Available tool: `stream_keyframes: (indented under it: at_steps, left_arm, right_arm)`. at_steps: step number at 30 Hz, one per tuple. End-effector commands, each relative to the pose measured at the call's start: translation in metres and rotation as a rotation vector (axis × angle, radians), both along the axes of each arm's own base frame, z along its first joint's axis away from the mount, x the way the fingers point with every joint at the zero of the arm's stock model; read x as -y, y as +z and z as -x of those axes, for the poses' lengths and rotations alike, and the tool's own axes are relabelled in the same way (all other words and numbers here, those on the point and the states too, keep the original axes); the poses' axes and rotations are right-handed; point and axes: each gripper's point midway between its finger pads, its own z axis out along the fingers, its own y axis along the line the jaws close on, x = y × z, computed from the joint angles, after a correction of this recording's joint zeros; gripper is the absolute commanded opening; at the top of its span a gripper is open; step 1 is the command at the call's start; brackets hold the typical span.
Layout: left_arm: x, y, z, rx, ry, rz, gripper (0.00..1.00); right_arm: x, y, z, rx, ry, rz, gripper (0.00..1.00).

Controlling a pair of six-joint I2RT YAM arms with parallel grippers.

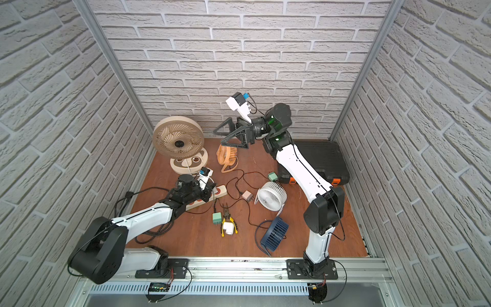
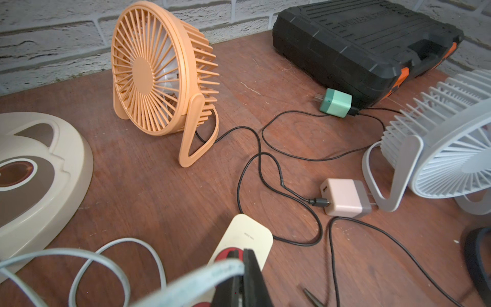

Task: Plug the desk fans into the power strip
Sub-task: Insert the plug into the socket.

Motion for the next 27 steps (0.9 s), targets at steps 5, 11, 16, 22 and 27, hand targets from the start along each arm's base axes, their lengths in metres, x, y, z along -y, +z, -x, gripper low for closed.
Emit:
stream_keyframes:
  at_steps: [5,11,16,22,27]
  left_arm:
    - [0.01,0.015,-0.006,0.083,-0.08,0.053,0.0]
    - [0.012,0.008,-0.009,0.065,-0.104,0.041,0.0]
    - [0.013,0.003,-0.01,0.049,-0.119,0.031,0.0]
    - [0.008,0.005,-0.014,0.058,-0.105,0.023,0.0]
    - [0.005,0.006,-0.017,0.067,-0.094,0.022,0.0]
  right_arm:
    - [0.034,-0.096,-0.017,-0.036,-0.38,0.447,1.0]
    - [0.048,-0.13,-0.014,-0.09,-0.412,0.447,1.0]
    - [0.065,-0.159,-0.013,-0.166,-0.438,0.376,1.0]
    - [0.077,-0.174,-0.005,-0.191,-0.437,0.358,1.0]
    - [0.08,-0.176,-0.002,-0.193,-0.441,0.346,1.0]
